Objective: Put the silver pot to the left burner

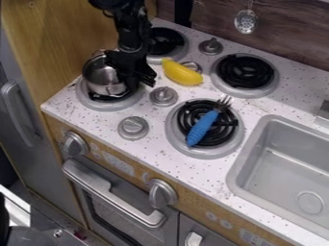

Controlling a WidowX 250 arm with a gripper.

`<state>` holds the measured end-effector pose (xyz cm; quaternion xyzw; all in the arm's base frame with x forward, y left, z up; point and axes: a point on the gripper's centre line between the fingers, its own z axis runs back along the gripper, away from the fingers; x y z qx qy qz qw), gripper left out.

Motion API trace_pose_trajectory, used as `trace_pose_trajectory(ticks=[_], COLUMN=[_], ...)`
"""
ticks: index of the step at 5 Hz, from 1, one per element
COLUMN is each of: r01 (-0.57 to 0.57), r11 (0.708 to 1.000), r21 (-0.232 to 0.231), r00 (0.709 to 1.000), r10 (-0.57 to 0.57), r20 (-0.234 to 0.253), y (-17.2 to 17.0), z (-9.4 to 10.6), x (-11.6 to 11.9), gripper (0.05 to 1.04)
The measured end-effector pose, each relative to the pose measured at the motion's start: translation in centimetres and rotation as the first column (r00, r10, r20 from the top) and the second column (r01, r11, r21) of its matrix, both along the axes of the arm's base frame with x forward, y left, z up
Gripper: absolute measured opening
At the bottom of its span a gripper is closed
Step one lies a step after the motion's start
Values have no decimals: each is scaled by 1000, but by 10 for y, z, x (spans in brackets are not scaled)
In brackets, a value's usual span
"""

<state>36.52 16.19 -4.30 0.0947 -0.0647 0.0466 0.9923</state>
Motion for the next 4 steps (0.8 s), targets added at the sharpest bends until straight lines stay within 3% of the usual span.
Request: trace_pose_trajectory(ticks=[1,2,3,4], r01=[33,47,41,19], r11=[999,999,999,997], r21=[8,10,-22,-79], r00=[999,997,996,994], r10=[-33,-47,-42,-27], r20=[-4,-55,-75,-103], y=[-7,-20,-51,-82], z=[0,13,34,46], x=[4,12,16,9], gripper=[559,859,1002,1000])
